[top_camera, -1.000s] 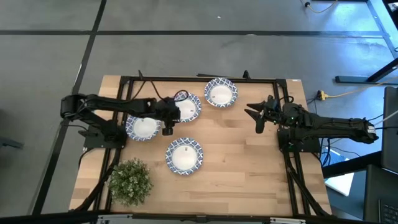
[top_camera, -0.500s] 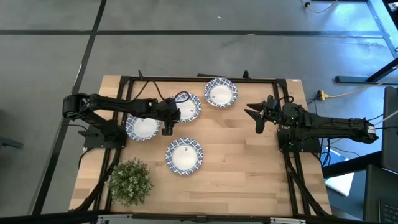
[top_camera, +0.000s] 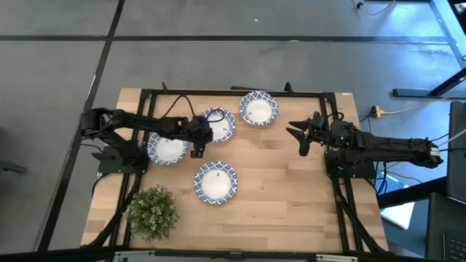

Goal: Nest bowls inside each other
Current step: Stack the top middle bowl on the right bowl

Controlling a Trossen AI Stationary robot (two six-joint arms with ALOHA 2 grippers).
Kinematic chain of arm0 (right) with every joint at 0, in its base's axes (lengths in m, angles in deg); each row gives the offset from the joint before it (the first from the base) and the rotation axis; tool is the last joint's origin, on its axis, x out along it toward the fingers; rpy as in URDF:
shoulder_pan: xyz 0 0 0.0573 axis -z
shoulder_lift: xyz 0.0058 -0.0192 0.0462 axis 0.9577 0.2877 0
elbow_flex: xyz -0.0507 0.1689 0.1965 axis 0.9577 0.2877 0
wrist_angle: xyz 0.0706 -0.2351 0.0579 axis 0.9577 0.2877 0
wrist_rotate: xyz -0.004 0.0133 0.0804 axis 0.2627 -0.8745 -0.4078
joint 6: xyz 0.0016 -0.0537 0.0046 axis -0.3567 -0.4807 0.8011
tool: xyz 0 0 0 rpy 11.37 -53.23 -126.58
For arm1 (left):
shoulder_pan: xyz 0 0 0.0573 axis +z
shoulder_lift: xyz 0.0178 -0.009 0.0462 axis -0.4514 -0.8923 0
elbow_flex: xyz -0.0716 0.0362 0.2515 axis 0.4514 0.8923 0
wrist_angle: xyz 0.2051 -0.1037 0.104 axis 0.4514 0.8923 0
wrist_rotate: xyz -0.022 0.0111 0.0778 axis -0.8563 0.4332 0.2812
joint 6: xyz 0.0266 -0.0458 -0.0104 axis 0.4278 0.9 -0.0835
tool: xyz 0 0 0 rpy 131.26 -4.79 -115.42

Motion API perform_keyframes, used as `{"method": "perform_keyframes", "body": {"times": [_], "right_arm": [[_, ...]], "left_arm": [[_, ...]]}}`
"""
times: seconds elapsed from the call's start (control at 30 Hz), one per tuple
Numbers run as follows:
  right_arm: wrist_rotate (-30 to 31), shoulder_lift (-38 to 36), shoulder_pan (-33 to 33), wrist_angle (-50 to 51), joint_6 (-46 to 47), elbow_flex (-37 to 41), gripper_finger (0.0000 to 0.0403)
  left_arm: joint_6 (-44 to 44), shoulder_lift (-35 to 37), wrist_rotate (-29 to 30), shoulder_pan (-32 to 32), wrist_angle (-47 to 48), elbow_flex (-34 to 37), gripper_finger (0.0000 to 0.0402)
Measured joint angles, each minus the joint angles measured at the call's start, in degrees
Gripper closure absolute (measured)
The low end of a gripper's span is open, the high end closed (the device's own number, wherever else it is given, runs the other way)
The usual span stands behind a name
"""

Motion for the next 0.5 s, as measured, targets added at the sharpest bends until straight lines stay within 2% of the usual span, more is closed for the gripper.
{"method": "perform_keyframes", "body": {"times": [0.5], "right_arm": [[0.00, 0.00, 0.00, 0.42, 0.04, 0.00, 0.0253]], "left_arm": [[0.13, 0.04, 0.15, 0.98, -0.09, 0.02, 0.0274]]}}
